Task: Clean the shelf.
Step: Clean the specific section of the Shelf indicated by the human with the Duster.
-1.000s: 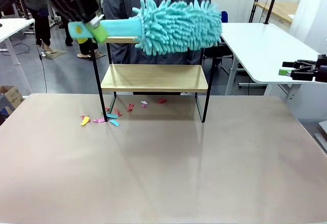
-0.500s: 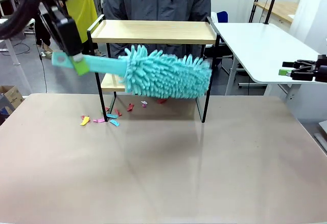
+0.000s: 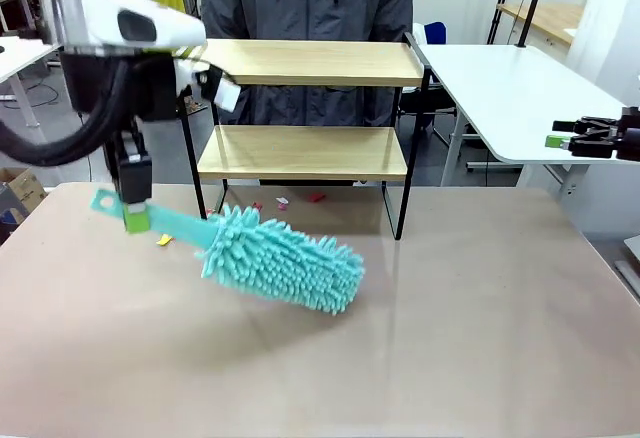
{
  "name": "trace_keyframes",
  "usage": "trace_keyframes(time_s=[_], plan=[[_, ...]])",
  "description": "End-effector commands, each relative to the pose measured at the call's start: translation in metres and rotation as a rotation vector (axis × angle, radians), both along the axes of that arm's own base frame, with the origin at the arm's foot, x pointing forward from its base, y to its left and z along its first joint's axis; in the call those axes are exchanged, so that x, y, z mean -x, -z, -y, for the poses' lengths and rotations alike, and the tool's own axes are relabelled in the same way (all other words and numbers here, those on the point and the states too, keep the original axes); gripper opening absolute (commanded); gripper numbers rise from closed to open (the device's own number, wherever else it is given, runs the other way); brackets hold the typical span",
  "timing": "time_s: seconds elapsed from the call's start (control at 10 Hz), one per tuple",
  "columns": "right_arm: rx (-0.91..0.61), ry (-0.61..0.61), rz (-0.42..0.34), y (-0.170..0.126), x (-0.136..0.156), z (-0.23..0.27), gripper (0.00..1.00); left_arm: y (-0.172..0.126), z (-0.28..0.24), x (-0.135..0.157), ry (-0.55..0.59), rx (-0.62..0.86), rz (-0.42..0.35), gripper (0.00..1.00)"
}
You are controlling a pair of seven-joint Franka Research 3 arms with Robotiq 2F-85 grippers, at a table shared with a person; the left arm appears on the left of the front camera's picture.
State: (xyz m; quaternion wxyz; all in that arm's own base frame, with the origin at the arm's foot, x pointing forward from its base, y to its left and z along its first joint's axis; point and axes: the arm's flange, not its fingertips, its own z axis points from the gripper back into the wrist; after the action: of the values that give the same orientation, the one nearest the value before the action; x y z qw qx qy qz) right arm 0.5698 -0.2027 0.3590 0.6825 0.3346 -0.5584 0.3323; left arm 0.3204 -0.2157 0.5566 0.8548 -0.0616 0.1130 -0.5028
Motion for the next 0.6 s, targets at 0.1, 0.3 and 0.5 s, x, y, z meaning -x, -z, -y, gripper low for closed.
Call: trace_keyframes(time_s=[0.1,0.3,0.5], plan=[[0.005,0.003,0.002,-0.002,-0.001,-0.003,1.00,0.010,-0.038,0.013,0.009,0.108,0.034,0.13],[0.005,0.003,0.002,-0.002,-0.001,-0.003,1.00,0.010,-0.012,0.002,0.002,0.008,-0.013,0.13],[0.005,0.003,0.002,-0.002,-0.001,-0.003,1.00,0.010,-0.012,0.002,0.002,0.008,-0.013,0.13]])
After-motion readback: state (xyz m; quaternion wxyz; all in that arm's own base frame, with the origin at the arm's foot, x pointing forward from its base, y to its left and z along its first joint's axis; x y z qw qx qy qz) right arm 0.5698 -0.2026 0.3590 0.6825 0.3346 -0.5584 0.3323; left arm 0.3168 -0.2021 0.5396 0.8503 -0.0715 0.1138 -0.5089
